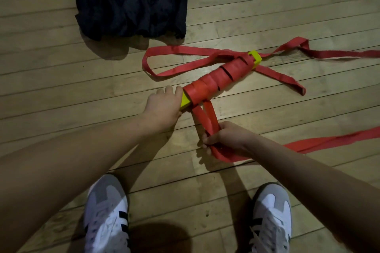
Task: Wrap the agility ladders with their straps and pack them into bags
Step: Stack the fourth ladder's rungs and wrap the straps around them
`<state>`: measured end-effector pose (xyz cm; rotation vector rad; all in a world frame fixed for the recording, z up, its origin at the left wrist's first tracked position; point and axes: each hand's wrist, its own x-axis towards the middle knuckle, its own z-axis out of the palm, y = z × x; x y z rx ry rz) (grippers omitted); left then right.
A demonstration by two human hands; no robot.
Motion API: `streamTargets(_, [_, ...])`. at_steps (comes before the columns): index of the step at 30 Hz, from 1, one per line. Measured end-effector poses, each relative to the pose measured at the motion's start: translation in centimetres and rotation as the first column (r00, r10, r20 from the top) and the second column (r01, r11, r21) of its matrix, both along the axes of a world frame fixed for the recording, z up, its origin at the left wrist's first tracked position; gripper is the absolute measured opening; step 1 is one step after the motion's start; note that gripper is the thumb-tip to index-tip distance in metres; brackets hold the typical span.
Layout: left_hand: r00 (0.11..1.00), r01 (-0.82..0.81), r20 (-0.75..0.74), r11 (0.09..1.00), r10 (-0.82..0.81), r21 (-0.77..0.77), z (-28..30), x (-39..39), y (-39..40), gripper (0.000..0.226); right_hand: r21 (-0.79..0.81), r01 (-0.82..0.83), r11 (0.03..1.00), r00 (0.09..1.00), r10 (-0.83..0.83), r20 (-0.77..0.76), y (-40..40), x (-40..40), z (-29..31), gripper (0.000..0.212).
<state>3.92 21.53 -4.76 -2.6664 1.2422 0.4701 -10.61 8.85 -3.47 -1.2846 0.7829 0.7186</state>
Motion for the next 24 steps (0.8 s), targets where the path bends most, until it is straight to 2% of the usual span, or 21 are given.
streamTargets(3, [0.992,0.086,0.087,0.996,-0.089,0.039,-0.3,0.2,0.1,0.071,-0.06,0.048,0.997,0.999,-0.047,0.024,0.4,0.1,0.2,0.022])
streamTargets(6, [0.996,0.072,0.051,0.997,-0.071,-0.007,-0.8,-0.4,0.7,0.074,-0.092,0.083,0.992,0.994,-0.077,0.072,0.5,0.1,0.0,0.026])
streamTargets(9, [1.0,0.005,-0.016,0.998,-0.006,-0.066,-0.6,-0.3,1.2,0.063,-0.107,0.059,0.992,0.994,-0.049,0.093,0.7,0.0,0.1,0.004])
streamTargets(11, [0.999,0.037,0.016,0.998,-0.036,-0.057,-0.4,-0.3,1.3,0.057,-0.048,0.09,0.995,0.995,-0.087,0.056,0.7,0.1,-0.1,0.044])
streamTargets(13, [0.999,0.047,0.02,0.998,-0.046,-0.044,-0.2,-0.2,1.4,0.052,0.059,0.227,0.972,0.973,-0.229,0.023,0.7,0.3,-0.2,0.067])
streamTargets(15, [1.0,0.016,-0.013,1.0,-0.016,-0.022,-0.3,-0.3,1.3,0.052,0.015,0.341,0.94,0.94,-0.34,-0.031,0.7,0.4,-0.2,0.063])
streamTargets(17, [1.0,0.003,-0.016,1.0,-0.003,-0.005,-0.4,-0.5,1.0,0.052,-0.065,0.353,0.933,0.934,-0.356,-0.029,0.9,0.4,0.0,0.048])
streamTargets(20, [1.0,-0.011,-0.004,1.0,0.011,-0.001,-0.5,-0.5,1.0,0.049,-0.136,0.3,0.944,0.954,-0.3,0.016,1.1,0.5,0.3,0.037])
streamTargets(24, [0.996,-0.067,-0.054,0.998,0.066,-0.017,-0.2,-0.7,0.7,0.045,-0.293,0.146,0.945,0.989,-0.131,0.072,1.1,0.5,0.4,0.034])
